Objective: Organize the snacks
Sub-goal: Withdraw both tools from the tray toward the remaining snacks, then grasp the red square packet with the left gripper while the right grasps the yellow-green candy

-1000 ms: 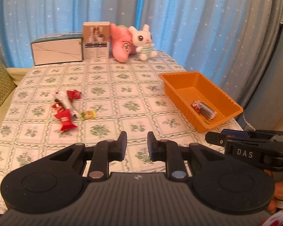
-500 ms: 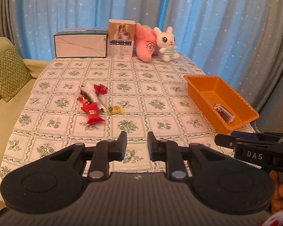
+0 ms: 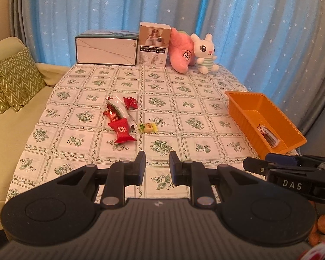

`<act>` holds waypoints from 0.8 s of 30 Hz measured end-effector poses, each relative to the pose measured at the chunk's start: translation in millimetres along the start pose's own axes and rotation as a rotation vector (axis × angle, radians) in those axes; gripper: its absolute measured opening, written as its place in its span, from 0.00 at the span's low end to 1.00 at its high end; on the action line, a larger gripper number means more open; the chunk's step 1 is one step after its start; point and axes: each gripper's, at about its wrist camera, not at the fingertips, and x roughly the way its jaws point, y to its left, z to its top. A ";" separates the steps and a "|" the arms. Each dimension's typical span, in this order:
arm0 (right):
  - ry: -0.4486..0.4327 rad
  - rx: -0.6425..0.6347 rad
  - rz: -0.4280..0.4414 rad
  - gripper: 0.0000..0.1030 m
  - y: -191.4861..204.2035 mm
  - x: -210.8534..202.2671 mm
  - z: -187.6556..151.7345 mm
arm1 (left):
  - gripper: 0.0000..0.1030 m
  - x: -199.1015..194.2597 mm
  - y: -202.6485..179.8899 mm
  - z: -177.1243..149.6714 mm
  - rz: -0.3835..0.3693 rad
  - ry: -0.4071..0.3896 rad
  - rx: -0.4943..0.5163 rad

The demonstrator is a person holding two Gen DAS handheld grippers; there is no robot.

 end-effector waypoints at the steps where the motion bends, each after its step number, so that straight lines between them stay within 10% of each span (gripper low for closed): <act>1: -0.001 -0.002 0.004 0.53 0.6 2.2 1.2 | 0.20 0.7 1.9 2.1 0.005 -0.003 0.000; 24: 0.056 -0.110 0.057 0.54 8.3 134.2 41.0 | 0.32 165.7 64.0 33.6 0.087 0.128 -0.036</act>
